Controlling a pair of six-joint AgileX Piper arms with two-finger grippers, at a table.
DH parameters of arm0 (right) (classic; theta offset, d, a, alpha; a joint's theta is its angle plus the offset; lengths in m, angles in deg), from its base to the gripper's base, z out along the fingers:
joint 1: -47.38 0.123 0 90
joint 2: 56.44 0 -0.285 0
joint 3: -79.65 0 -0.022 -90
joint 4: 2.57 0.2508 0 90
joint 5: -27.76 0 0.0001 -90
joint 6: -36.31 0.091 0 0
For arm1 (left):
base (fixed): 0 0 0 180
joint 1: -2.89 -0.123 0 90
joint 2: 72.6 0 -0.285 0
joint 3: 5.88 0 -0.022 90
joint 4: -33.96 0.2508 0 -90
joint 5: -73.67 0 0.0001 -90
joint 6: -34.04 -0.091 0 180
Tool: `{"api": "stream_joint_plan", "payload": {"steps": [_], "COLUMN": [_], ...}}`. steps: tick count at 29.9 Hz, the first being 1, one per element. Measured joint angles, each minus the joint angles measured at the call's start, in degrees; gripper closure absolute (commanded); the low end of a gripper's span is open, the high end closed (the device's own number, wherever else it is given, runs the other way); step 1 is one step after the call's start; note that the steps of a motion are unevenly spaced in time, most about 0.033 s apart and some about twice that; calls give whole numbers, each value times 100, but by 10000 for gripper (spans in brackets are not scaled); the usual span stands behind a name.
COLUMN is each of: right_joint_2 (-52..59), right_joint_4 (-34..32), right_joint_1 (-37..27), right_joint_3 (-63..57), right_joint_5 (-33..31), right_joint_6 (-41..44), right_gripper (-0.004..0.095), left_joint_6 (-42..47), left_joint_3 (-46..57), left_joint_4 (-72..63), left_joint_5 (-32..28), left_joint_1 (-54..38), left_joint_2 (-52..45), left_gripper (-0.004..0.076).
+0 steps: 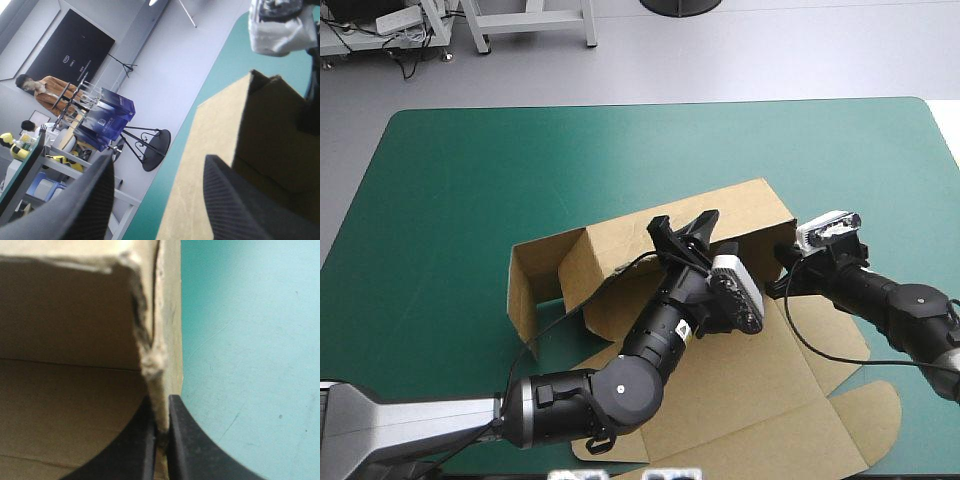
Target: Fold the box
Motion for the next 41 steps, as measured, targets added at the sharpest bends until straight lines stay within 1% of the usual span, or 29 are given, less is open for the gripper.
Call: {"api": "stream_joint_plan", "payload": {"steps": [1, 2, 3, 4, 5, 7, 10, 13, 17, 19, 20, 22, 23, 26, 28, 30, 33, 35, 38, 41], "right_joint_2": [0, 0, 0, 0, 0, 0, -6, -10, -29, -68, -121, -318, -435, -1011, -1405, -1847, -2474, -2939, -3507, -4049], "right_joint_4": [-6, -6, -12, -12, -12, -35, -217, -685, -1721, -2273, -2609, -3289, -3540, -4252, -4470, -4590, -4669, -4680, -4774, -4848], "right_joint_1": [0, 0, 0, 0, 0, 0, 0, 0, 0, 0, 0, 0, 0, 0, 0, 0, 0, 5, 32, 94], "right_joint_3": [0, 0, 0, 0, 6, 29, 164, 440, 1055, 1448, 1671, 2187, 2411, 3246, 3723, 4212, 5088, 5690, 6343, 6973], "right_joint_5": [0, 0, 0, 0, 0, -6, -24, -96, -426, -662, -836, -1308, -1599, -2554, -3066, -3514, -4211, -4615, -4728, -4715], "right_joint_6": [26, 64, 96, 117, 132, 193, 532, 1148, 2347, 3018, 3413, 4236, 4547, 5474, 5858, 6140, 6510, 6730, 7013, 7138], "right_gripper": [908, 908, 908, 908, 908, 908, 908, 908, 908, 908, 908, 908, 908, 908, 908, 908, 908, 908, 908, 908], "left_joint_6": [14, 33, 82, 107, 129, 148, 265, 324, 347, 213, 28, -619, -974, -2540, -3709, -4666, -5659, -6156, -6849, -7275], "left_joint_3": [-5, -13, -34, -50, -81, -153, -348, -548, -667, -684, -689, -693, -695, -695, -695, -695, -695, -695, -695, -695], "left_joint_4": [0, 6, -1, -1, -6, -14, -231, -932, -2079, -2825, -3320, -4455, -5073, -6872, -8059, -9021, -10274, -10945, -11656, -12152], "left_joint_5": [87, 197, 352, 431, 482, 473, 170, -464, -1384, -1788, -1974, -2189, -2203, -2007, -1784, -1598, -1265, -1014, -542, -123], "left_joint_1": [1, -6, -41, -105, -201, -465, -1102, -2092, -3597, -4316, -4702, -5390, -5625, -6290, -6619, -6891, -7311, -7586, -7887, -8044], "left_joint_2": [-43, -88, -165, -227, -317, -520, -814, -1096, -1439, -1587, -1641, -1686, -1693, -1693, -1693, -1693, -1693, -1693, -1667, -1628], "left_gripper": [471, 555, 619, 709, 724, 708, 709, 709, 709, 709, 709, 709, 709, 709, 709, 709, 709, 709, 709, 709]}}
